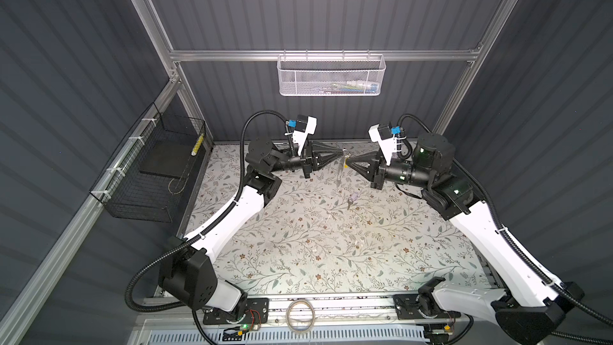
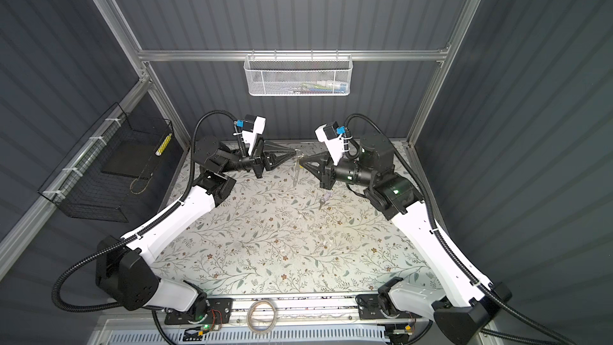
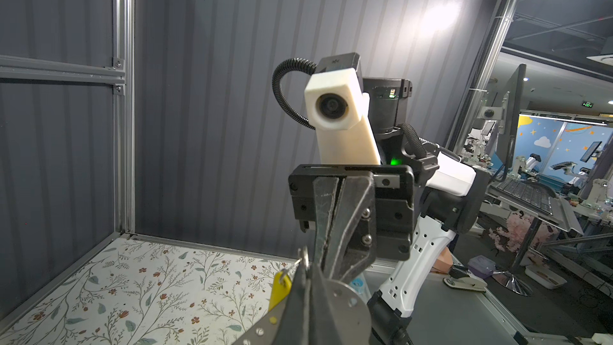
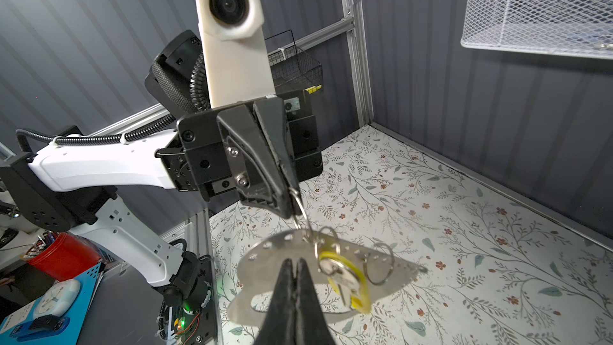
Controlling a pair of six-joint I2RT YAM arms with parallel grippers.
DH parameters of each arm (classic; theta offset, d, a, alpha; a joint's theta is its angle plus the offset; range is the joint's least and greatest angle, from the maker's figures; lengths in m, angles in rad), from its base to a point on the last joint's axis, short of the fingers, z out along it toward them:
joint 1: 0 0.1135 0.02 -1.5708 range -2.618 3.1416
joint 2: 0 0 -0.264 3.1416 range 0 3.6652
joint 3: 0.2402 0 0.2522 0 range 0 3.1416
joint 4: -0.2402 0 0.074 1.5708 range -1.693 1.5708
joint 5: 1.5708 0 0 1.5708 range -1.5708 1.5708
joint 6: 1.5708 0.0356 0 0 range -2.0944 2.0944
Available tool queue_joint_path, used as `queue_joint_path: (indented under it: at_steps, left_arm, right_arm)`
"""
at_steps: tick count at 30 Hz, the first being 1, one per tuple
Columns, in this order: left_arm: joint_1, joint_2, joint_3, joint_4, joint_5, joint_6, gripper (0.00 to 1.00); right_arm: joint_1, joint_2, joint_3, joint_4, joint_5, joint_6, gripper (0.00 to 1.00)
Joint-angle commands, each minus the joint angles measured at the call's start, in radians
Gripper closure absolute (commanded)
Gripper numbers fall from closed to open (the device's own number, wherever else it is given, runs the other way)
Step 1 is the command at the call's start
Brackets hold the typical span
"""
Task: Attach keys to a key ring
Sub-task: Insert the key into the keyring.
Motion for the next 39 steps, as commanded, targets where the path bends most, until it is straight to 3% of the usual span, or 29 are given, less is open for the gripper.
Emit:
queue_joint_path:
  at_steps: [1, 6, 8, 18, 28, 34, 39]
  left_arm:
    - [0.006, -0.037, -0.006, 0.042, -0.006, -0.015, 1.0]
    - [0.006, -0.042, -0.01, 0.042, -0.006, -0.014, 1.0]
    - [0.006, -0.045, -0.011, 0.039, -0.005, -0.012, 1.0]
    - [0.005, -0.053, -0.012, 0.059, 0.005, -0.037, 1.0]
    - [0.005, -0.044, -0.02, 0.143, 0.025, -0.119, 1.0]
    - [0.006, -0.053, -0.03, 0.155, 0.024, -0.127, 1.0]
    - [0.005, -0.055, -0.036, 0.168, 0.019, -0.131, 1.0]
  right_arm:
    - [0.009, 0.007, 0.032, -0.015, 0.017, -0.018, 0.99]
    - [0.011, -0.022, 0.024, -0.042, 0.071, -0.041, 0.7]
    - [0.009, -0.04, 0.017, -0.053, 0.097, -0.054, 0.63]
    - [0.006, -0.044, 0.024, -0.073, 0.146, -0.077, 0.45]
    - [0.001, 0.009, 0.064, -0.051, 0.08, -0.096, 0.45]
    - [0.001, 0.032, 0.079, -0.032, 0.028, -0.093, 0.52]
    - [0.001, 0.027, 0.076, -0.017, 0.005, -0.08, 0.66]
